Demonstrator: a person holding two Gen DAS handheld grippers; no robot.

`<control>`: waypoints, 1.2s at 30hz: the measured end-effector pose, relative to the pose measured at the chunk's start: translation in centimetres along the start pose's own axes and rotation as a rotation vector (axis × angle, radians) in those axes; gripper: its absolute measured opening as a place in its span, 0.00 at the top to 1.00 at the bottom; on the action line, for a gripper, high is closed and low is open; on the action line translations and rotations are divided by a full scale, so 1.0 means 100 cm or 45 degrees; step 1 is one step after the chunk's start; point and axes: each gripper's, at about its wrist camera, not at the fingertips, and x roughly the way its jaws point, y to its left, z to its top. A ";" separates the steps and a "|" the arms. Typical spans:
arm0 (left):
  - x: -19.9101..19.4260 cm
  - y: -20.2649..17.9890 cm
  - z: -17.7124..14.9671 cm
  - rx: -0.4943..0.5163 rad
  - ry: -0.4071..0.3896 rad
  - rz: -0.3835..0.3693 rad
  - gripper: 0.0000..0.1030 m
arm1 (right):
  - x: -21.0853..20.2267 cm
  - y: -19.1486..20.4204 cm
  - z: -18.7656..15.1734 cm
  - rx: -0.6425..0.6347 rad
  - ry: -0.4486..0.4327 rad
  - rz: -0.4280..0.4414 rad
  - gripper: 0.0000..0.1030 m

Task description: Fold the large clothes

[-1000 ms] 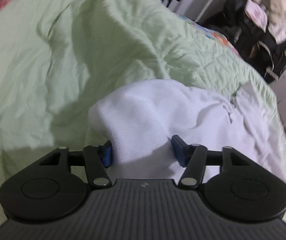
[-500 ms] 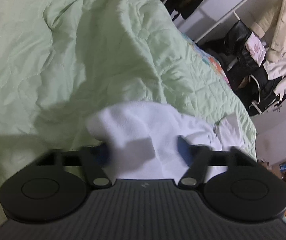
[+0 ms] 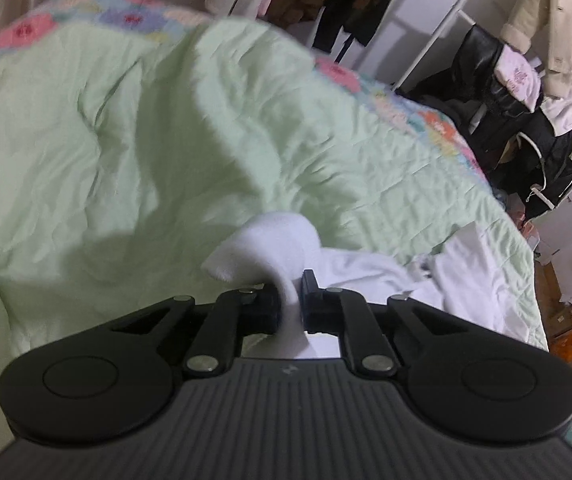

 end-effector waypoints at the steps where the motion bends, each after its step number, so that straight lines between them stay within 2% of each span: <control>1: -0.002 -0.012 0.001 0.022 -0.007 -0.014 0.91 | -0.004 -0.004 0.001 0.006 -0.017 0.004 0.92; 4: 0.009 -0.055 0.006 0.081 -0.011 -0.083 0.91 | -0.017 -0.015 0.006 0.028 -0.066 0.013 0.92; 9: 0.055 -0.133 0.028 0.148 0.005 -0.184 0.91 | -0.042 -0.029 0.025 0.038 -0.183 -0.018 0.92; 10: 0.073 -0.168 0.038 0.162 -0.012 -0.256 0.91 | -0.052 -0.033 0.033 0.041 -0.227 -0.050 0.92; 12: 0.087 -0.204 0.044 0.163 -0.054 -0.326 0.91 | -0.073 -0.038 0.046 0.044 -0.324 -0.106 0.92; 13: 0.097 -0.242 0.043 0.175 -0.084 -0.409 0.90 | -0.086 -0.042 0.052 0.046 -0.383 -0.135 0.92; 14: 0.104 -0.271 0.041 0.219 -0.115 -0.480 0.85 | -0.101 -0.045 0.057 0.051 -0.449 -0.167 0.92; 15: 0.106 -0.282 0.038 0.245 -0.129 -0.500 0.65 | -0.116 -0.049 0.062 0.055 -0.515 -0.199 0.92; 16: 0.118 -0.313 0.029 0.364 -0.143 -0.502 0.45 | -0.134 -0.055 0.066 0.046 -0.591 -0.259 0.92; 17: 0.135 -0.329 0.022 0.430 -0.113 -0.460 0.05 | -0.146 -0.060 0.068 0.033 -0.640 -0.316 0.92; 18: 0.152 -0.337 0.017 0.467 -0.068 -0.403 0.00 | -0.155 -0.069 0.070 0.039 -0.658 -0.386 0.91; 19: 0.169 -0.346 0.011 0.504 -0.022 -0.346 0.01 | -0.163 -0.080 0.071 0.061 -0.661 -0.471 0.91; 21: 0.193 -0.343 0.006 0.500 0.059 -0.255 0.02 | -0.171 -0.102 0.070 0.116 -0.649 -0.627 0.91; 23: 0.216 -0.305 0.004 0.356 0.145 -0.174 0.02 | -0.173 -0.128 0.065 0.194 -0.623 -0.734 0.89; 27: 0.217 -0.220 0.014 0.084 0.160 -0.153 0.02 | -0.163 -0.146 0.058 0.208 -0.582 -0.841 0.89; 29: 0.210 -0.173 0.022 0.029 0.111 -0.110 0.02 | -0.161 -0.149 0.056 0.203 -0.602 -0.838 0.89; 30: 0.209 -0.165 0.024 0.025 0.102 -0.104 0.02 | -0.159 -0.150 0.057 0.207 -0.607 -0.829 0.89; 32: 0.206 -0.145 0.031 0.057 0.104 -0.167 0.02 | -0.155 -0.147 0.062 0.188 -0.605 -0.816 0.89; 34: 0.207 -0.127 0.038 0.016 0.120 -0.289 0.01 | -0.155 -0.144 0.064 0.164 -0.596 -0.812 0.88; 36: 0.208 -0.124 0.040 -0.001 0.114 -0.344 0.00 | -0.158 -0.141 0.066 0.145 -0.590 -0.821 0.87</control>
